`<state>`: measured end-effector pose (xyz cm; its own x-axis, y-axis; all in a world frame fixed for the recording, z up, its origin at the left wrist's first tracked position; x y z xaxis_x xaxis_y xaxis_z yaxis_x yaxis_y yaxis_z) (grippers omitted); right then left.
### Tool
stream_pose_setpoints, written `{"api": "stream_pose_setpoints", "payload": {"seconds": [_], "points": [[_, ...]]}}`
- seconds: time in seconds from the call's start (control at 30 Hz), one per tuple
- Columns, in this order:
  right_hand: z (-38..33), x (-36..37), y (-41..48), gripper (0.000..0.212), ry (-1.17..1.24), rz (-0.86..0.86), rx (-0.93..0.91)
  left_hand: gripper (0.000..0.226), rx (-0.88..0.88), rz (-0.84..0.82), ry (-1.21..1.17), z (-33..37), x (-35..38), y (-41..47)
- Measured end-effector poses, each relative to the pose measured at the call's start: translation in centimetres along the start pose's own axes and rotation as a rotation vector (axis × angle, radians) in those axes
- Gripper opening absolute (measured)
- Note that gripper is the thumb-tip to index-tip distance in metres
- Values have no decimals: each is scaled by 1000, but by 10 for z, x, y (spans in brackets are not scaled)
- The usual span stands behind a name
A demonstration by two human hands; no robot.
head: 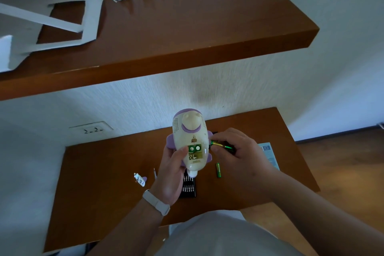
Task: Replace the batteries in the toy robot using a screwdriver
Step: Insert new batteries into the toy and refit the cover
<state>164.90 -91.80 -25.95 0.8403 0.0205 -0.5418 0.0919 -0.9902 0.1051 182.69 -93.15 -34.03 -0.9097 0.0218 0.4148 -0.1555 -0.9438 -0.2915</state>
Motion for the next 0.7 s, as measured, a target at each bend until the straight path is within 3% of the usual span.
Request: {"api": "stream_pose_setpoints", "payload": {"seconds": [0.1,0.23,0.4,0.7], "points": [[-2,2,-2,15,17,-45,25,50,2,2,-18,0,1,-1],[-2,5,-3,18,21,-66,62,64,-13,60,4,-1,-1,-1],[-8,9,-3,18,32,-82,-4,63,19,64,51,0,-2,0],[-7,14,-4,15,12,-72,-27,46,60,74,64,5,-4,-1]]}}
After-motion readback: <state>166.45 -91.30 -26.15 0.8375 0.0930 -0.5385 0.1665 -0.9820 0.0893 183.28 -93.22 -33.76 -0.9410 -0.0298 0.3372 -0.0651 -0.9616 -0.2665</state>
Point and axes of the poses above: each hand's wrist, its own y-axis towards the middle knuckle, its own x-axis out of the palm, z = x × y, the point moved 4 cm from there along y, towards the middle knuckle, and after that the axes turned 4 degrees about z, right-handed, at the moved point
